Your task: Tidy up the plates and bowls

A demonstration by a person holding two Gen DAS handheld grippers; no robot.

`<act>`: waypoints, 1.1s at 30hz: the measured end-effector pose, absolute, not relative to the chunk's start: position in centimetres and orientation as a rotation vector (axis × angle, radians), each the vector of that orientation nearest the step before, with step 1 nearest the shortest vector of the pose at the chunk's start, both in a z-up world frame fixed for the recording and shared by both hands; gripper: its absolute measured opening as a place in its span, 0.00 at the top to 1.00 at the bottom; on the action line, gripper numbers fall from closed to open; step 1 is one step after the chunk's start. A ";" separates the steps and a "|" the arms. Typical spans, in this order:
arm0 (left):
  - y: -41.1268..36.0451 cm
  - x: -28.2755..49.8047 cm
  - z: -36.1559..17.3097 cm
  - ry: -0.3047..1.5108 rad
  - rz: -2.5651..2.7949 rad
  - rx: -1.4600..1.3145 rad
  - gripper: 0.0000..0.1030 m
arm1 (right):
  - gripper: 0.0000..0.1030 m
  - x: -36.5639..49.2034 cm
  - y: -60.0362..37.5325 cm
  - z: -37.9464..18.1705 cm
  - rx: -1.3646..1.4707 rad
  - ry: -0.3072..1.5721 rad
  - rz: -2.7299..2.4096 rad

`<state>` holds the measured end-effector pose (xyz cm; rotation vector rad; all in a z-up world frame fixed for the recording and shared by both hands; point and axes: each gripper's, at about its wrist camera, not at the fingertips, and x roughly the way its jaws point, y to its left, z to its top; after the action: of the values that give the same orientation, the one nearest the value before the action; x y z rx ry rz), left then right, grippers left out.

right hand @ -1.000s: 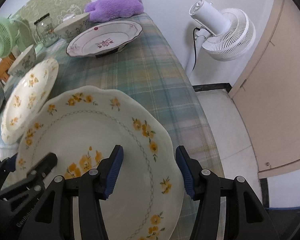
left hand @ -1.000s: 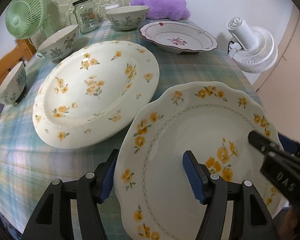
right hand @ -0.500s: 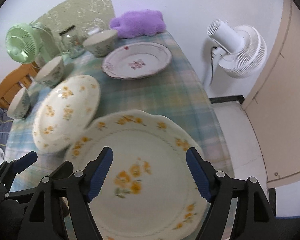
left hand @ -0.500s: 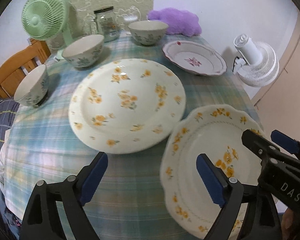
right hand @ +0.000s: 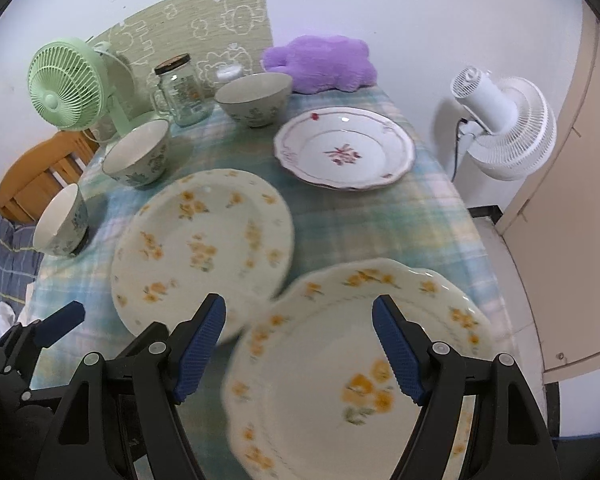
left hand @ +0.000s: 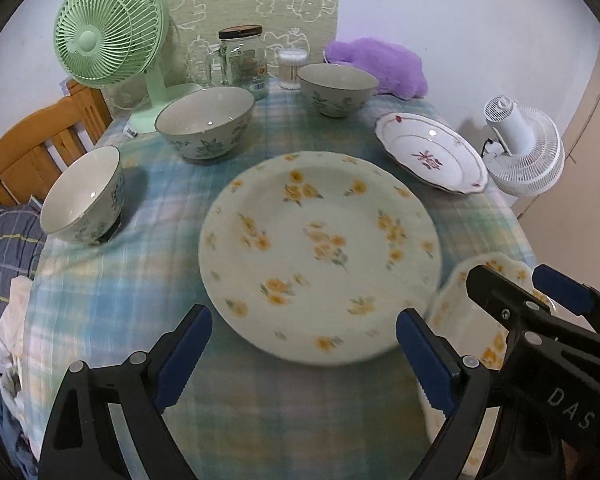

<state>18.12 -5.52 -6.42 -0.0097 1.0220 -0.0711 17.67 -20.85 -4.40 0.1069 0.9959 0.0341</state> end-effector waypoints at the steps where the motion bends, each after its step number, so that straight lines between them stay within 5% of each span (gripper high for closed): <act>1: -5.1 18.7 -6.5 1.022 -0.073 -0.006 0.09 | 0.24 18.2 -20.1 -4.4 0.102 0.997 0.026; 33: -2.3 29.1 -13.0 1.122 -0.074 -0.004 0.16 | 0.24 30.4 -15.9 -11.7 0.062 1.094 -0.039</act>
<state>29.10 -2.30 -13.03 -0.0044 1.1218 -0.0740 30.43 -15.92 -11.72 0.0623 1.0936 -0.0386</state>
